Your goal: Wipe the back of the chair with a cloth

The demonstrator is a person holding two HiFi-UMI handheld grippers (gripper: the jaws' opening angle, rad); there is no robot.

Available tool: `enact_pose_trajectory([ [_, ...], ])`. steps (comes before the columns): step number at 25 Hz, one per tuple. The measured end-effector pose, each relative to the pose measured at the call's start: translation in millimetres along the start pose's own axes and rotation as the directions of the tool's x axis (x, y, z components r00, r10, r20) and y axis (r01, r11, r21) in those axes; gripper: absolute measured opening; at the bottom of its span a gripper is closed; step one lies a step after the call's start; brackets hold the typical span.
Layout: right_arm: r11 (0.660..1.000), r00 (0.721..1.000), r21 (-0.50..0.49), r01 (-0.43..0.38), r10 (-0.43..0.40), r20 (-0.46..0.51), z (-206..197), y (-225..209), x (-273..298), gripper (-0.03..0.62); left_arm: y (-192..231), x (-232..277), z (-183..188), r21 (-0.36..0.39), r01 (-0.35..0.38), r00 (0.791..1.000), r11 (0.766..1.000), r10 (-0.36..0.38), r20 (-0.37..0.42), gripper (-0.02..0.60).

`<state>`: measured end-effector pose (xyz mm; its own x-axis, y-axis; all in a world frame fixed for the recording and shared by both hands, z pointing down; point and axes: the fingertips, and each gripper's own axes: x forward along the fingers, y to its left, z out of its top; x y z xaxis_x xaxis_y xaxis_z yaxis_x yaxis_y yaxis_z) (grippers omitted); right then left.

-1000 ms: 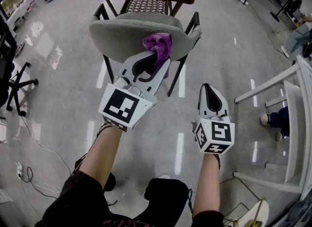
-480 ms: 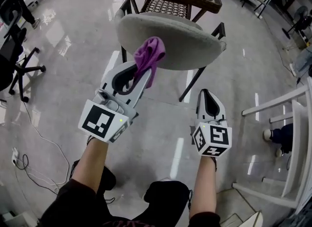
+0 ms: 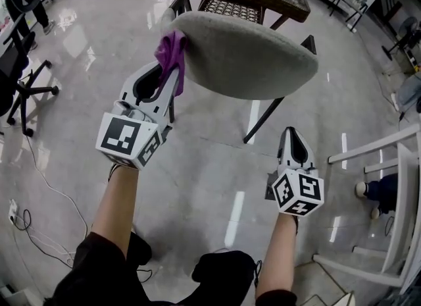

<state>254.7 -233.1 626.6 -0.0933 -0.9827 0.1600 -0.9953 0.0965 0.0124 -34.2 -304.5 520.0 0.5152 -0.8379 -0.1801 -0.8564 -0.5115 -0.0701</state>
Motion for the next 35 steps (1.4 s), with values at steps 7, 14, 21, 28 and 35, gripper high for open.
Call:
enact_pose_trajectory([
  [7, 0.999, 0.999, -0.041, 0.031, -0.032, -0.015, -14, -21, -4, 0.028, -81, 22, -6, 0.029, 0.157, 0.987, 0.987, -0.158, 0.033, 0.081],
  [14, 0.998, 1.0, -0.055, 0.024, -0.025, -0.014, -17, -28, -9, 0.028, -163, 45, -18, -0.03, 0.315, 0.949, 0.949, -0.315, 0.002, 0.081],
  [21, 0.995, 0.997, -0.082, 0.048, -0.052, -0.048, -32, -46, -21, 0.028, -240, 68, -11, 0.083, 0.458, 0.884, 0.885, -0.463, 0.065, 0.081],
  [28, 0.998, 0.999, -0.056, 0.009, -0.012, -0.047, -30, -20, -4, 0.028, -195, 24, 4, 0.309, 0.438, 0.865, 0.844, -0.49, 0.112, 0.083],
  [35, 0.991, 0.995, -0.084, -0.1, 0.097, -0.033, -29, 40, 34, 0.028, -9, -25, -36, 0.113, 0.062, 0.997, 0.992, -0.068, 0.046, 0.084],
])
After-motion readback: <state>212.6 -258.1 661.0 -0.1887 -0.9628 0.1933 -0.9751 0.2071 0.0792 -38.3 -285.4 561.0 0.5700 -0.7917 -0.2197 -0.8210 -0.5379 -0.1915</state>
